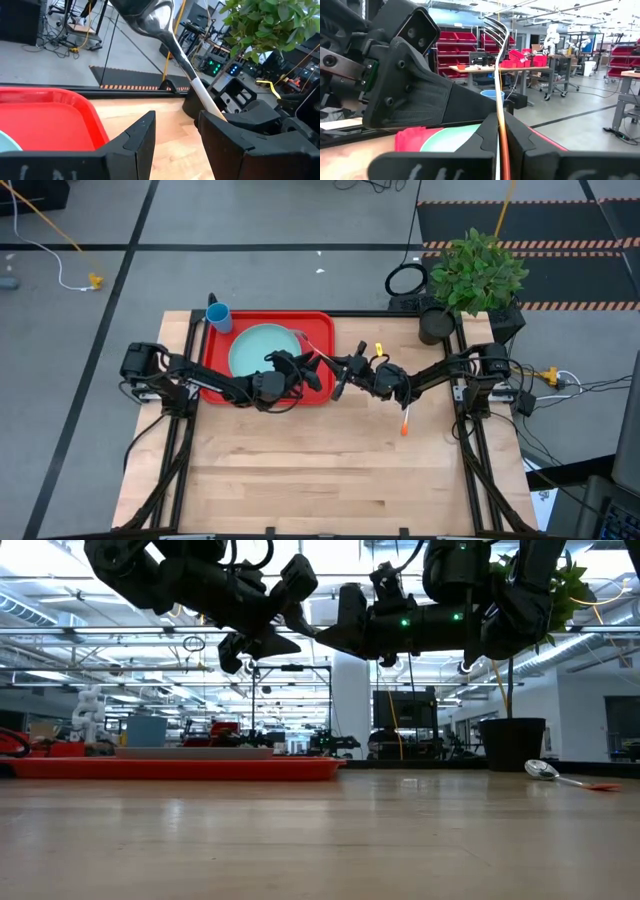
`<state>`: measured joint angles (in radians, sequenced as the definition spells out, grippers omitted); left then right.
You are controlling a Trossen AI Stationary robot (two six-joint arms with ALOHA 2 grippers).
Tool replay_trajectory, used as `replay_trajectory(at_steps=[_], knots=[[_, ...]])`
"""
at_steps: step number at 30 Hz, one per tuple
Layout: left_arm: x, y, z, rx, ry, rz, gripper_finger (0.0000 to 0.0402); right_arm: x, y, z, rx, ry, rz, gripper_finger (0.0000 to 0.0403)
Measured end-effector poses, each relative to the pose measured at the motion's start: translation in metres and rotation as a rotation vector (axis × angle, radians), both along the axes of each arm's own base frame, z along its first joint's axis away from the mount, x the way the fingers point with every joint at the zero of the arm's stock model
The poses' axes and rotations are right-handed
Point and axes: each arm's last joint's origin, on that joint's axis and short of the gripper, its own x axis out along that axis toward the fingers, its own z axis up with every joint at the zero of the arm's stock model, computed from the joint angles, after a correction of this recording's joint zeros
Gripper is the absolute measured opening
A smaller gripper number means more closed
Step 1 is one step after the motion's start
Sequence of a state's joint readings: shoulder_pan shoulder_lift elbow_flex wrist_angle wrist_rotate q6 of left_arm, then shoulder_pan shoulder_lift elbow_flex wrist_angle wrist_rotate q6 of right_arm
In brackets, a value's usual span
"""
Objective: Pick and place plate/cup/fork/spoon on tray
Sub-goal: Put the orange fork on the red serving tray to the right of the light green plate
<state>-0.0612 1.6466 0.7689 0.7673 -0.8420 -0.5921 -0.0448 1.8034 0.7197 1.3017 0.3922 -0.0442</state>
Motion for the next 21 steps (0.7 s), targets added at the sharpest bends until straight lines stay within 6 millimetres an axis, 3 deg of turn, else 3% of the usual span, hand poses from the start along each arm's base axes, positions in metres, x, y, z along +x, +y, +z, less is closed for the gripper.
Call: replay_trajectory(at_steps=[21], knots=[[0.0002,0.0034,0.0026,0.0,-0.029,0.011,0.0157,0.0001,0.0002,0.0015,-0.02,-0.005,0.001,0.0]])
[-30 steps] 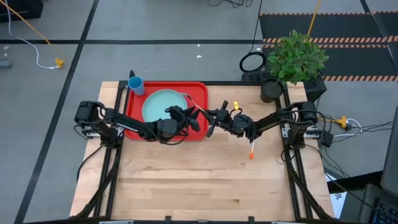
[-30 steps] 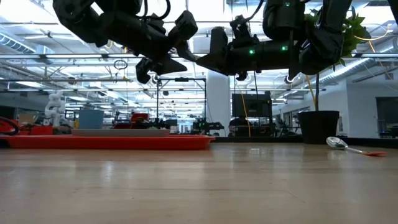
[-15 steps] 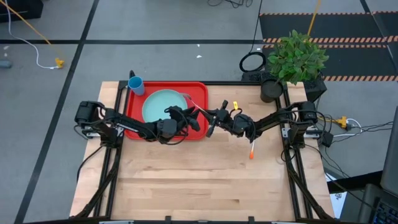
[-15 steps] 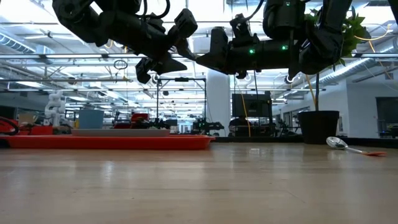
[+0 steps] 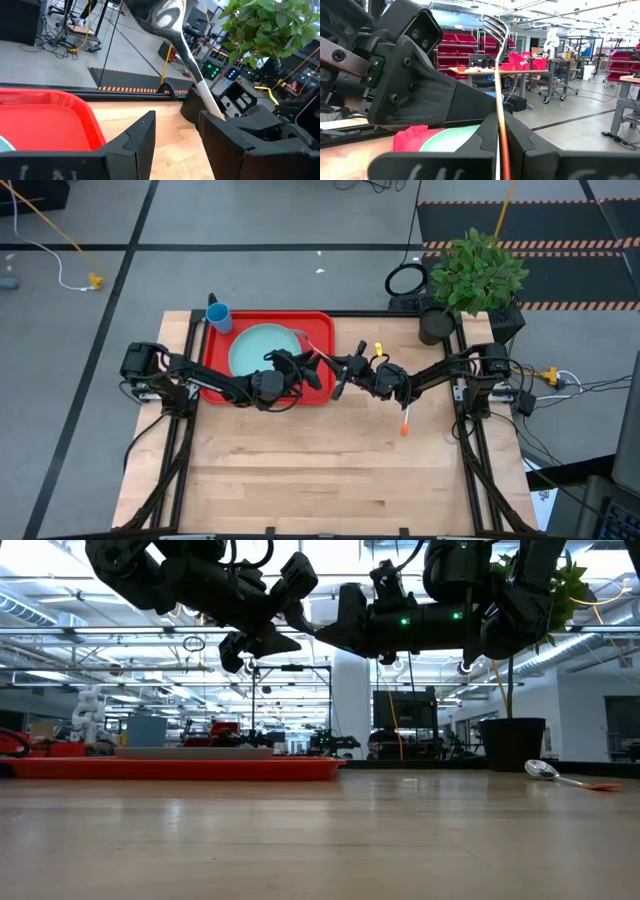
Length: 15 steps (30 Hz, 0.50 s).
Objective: Pick and place plate/cup/fork/spoon on tray
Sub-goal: Put the orange fork on the red serving tray to the right of the light green plate
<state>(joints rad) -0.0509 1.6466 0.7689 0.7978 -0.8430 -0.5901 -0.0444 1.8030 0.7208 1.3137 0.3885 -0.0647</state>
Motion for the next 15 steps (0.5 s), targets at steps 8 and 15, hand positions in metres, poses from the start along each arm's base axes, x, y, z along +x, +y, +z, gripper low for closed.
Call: replay_trajectory(at_steps=[8,15], knots=[[0.0008,-0.0005,0.0069,0.017,-0.06,-0.017,0.0157,0.0002,0.0003,0.002,-0.002,-0.011,0.003,0.0],[0.0014,-0.0042,0.008,0.029,-0.056,-0.049,0.0157,-0.0002,0.0024,0.0033,-0.026,-0.019,-0.01,0.0]])
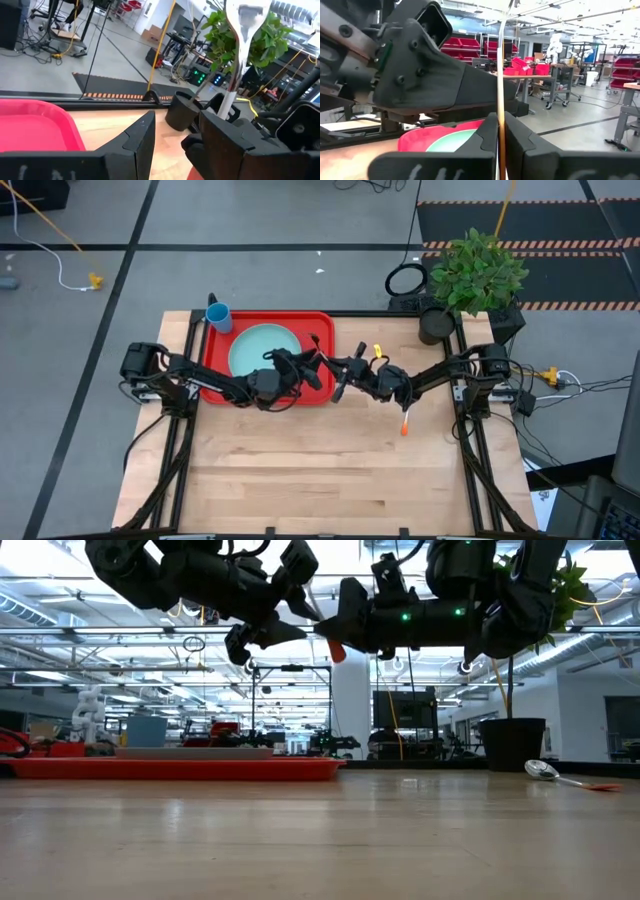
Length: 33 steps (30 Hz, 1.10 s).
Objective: Pick and place plate/cup/fork/spoon on tray
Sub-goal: Put the orange fork on the red serving tray to the right of the light green plate
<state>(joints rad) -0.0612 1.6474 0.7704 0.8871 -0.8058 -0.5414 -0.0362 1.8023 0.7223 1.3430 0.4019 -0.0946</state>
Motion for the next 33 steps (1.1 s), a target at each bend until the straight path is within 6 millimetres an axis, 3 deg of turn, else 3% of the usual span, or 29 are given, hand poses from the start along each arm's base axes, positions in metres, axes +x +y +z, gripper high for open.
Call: replay_trajectory(at_steps=[7,17,24,33], knots=[[-0.002,-0.006,0.004,0.033,0.015,-0.017,0.0157,-0.004,0.002,-0.003,-0.004,0.004,-0.01,0.0],[-0.01,-0.014,0.029,0.073,-0.041,-0.043,0.0157,-0.022,0.001,-0.014,-0.011,-0.004,-0.067,0.0],[0.0,-0.007,0.023,0.065,-0.065,-0.154,0.0159,-0.019,0.003,-0.011,-0.025,-0.018,0.013,0.0],[0.019,-0.005,0.044,0.126,-0.078,-0.131,0.0232,-0.02,0.004,-0.011,-0.037,-0.018,0.037,0.0]])
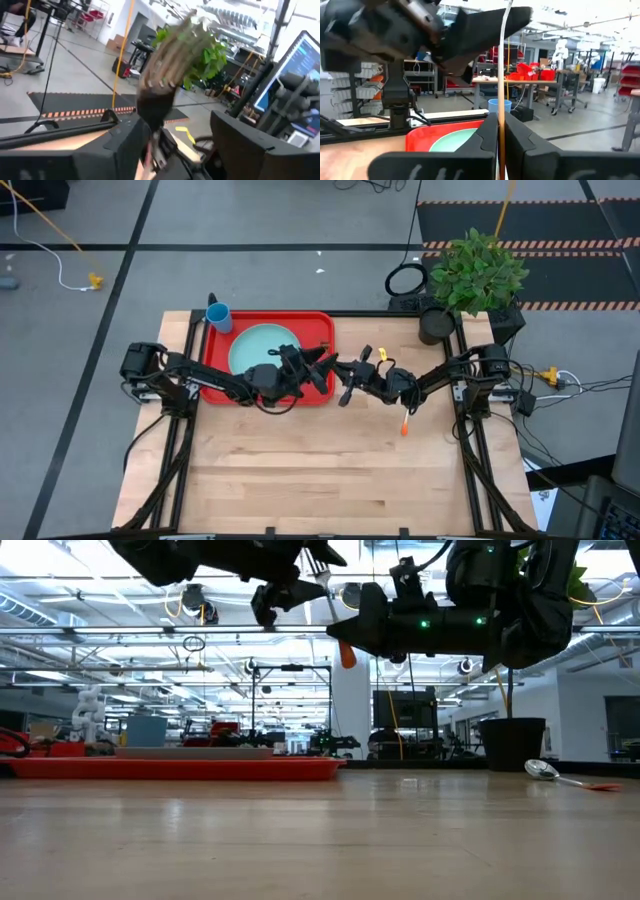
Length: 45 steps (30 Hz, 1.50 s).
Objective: Pick and place plate/cup/fork/spoon on tray
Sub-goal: Put the orange fork on the red serving tray to the right of the light green plate
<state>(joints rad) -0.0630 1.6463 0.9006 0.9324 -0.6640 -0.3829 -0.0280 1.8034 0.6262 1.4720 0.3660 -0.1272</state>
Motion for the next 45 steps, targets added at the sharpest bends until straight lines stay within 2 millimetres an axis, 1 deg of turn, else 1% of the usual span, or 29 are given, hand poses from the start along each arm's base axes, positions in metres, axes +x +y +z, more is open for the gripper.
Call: replay_trajectory(at_steps=[4,8,11,18,22,25,28,32,38,45], knots=[[0.003,0.007,-0.001,-0.03,0.031,0.02,0.0254,0.001,0.0,0.0,-0.03,0.015,-0.007,0.0],[0.004,0.014,-0.003,-0.066,0.03,-0.002,0.0255,0.001,0.0,0.0,-0.051,0.027,-0.015,0.0],[0.004,0.015,-0.004,-0.07,0.034,-0.001,0.0243,0.0,-0.001,0.0,-0.067,0.044,-0.056,0.0],[0.004,0.015,-0.004,-0.064,0.046,0.0,0.0193,-0.001,0.002,0.0,-0.132,0.079,-0.132,0.0],[0.004,0.015,-0.005,-0.026,0.079,0.005,0.0176,-0.001,0.003,0.0,-0.169,0.111,-0.184,0.0],[0.004,0.013,-0.005,0.019,0.113,-0.002,0.0173,-0.002,0.006,-0.001,-0.194,0.135,-0.224,0.0],[0.005,0.007,-0.005,0.067,0.138,-0.034,0.0173,-0.002,0.007,-0.001,-0.218,0.16,-0.27,0.0],[0.005,0.002,-0.005,0.131,0.178,-0.039,0.0173,-0.002,0.007,-0.001,-0.255,0.181,-0.278,0.0],[0.005,0.001,-0.005,0.222,0.238,-0.024,0.0173,-0.003,0.006,-0.002,-0.27,0.208,-0.306,0.0],[0.003,0.003,-0.005,0.272,0.296,0.059,0.0172,-0.003,0.006,-0.002,-0.268,0.212,-0.311,0.0]])
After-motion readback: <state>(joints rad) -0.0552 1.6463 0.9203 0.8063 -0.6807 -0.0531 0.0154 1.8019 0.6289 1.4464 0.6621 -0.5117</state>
